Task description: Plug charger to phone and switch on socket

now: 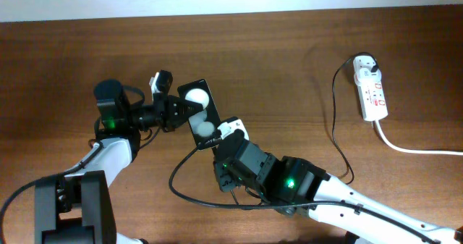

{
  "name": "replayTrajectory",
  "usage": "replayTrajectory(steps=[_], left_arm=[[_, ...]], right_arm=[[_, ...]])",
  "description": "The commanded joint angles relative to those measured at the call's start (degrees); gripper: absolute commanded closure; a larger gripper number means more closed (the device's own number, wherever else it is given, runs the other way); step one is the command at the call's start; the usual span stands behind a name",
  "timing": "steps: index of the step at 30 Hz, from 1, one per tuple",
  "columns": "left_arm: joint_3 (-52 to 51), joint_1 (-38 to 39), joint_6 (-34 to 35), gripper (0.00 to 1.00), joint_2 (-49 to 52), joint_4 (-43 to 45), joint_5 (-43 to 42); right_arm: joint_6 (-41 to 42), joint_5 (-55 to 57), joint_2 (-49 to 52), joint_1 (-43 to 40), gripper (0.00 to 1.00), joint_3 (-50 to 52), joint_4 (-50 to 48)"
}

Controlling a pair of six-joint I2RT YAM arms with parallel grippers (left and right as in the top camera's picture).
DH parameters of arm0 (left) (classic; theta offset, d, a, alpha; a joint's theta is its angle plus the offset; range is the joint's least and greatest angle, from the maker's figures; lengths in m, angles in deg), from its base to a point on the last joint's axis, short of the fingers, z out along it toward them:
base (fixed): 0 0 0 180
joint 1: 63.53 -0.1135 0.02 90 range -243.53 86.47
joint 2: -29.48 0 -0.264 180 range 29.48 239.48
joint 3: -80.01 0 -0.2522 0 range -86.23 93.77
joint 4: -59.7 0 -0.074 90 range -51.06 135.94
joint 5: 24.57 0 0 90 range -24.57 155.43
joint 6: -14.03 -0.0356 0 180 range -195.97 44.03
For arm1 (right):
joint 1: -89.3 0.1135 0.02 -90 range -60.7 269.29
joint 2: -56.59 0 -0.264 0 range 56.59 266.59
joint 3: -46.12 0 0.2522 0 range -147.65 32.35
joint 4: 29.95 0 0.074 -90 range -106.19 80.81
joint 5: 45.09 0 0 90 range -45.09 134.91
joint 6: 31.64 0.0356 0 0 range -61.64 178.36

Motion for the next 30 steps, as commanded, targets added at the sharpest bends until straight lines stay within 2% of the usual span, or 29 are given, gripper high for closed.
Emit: replayTrajectory(steps=[1,9,10,12,14,17,18,19,21,25,30], left_arm=[[0.8,0.0,-0.8,1.0,0.0,0.3,-2.6],[0.0,3.8,-2.7,1.0,0.0,0.3,-3.3],[0.0,3.8,-2.7,1.0,0.0,0.3,-3.3],[0.0,3.8,-4.9,1.0,0.0,0.3,-3.3],[0.0,3.8,-5.5,1.0,0.0,0.3,-3.2],[0.0,3.8,-7.6,1.0,0.0,0.3,-1.0],[0.0,4.1,-7.6,1.0,0.0,0.3,0.4],[0.0,4.9,-7.6,1.0,0.0,0.3,2.3],[0.1,7.3,-7.6,1.0,0.0,1.1,6.6],[2.6,14.7,-7.6,1.0,0.0,3.5,13.2],[12.1,19.5,-7.6,1.0,0.0,3.3,16.6]], right_arm=[[0.1,0.7,0.3,-0.1,0.94,0.0,-1.2],[-0.2,3.5,0.3,-0.2,0.96,0.0,-6.0],[-0.2,3.5,0.2,-0.2,0.9,0.0,-5.2],[-0.2,3.5,-0.5,-0.2,0.7,0.0,-3.9],[-0.2,3.4,-2.3,-0.2,0.55,0.0,-1.6],[-0.2,3.5,-7.7,-0.2,0.4,0.0,2.5],[-0.2,3.5,-11.3,-0.2,0.3,0.0,4.3],[-0.2,3.8,-14.6,-0.2,0.14,0.0,6.4],[-0.2,7.1,-20.3,-0.2,0.01,0.0,11.6],[-0.2,14.2,-28.0,-0.2,0.01,0.0,19.2],[0.3,15.3,-29.3,-0.2,0.01,0.0,21.5]])
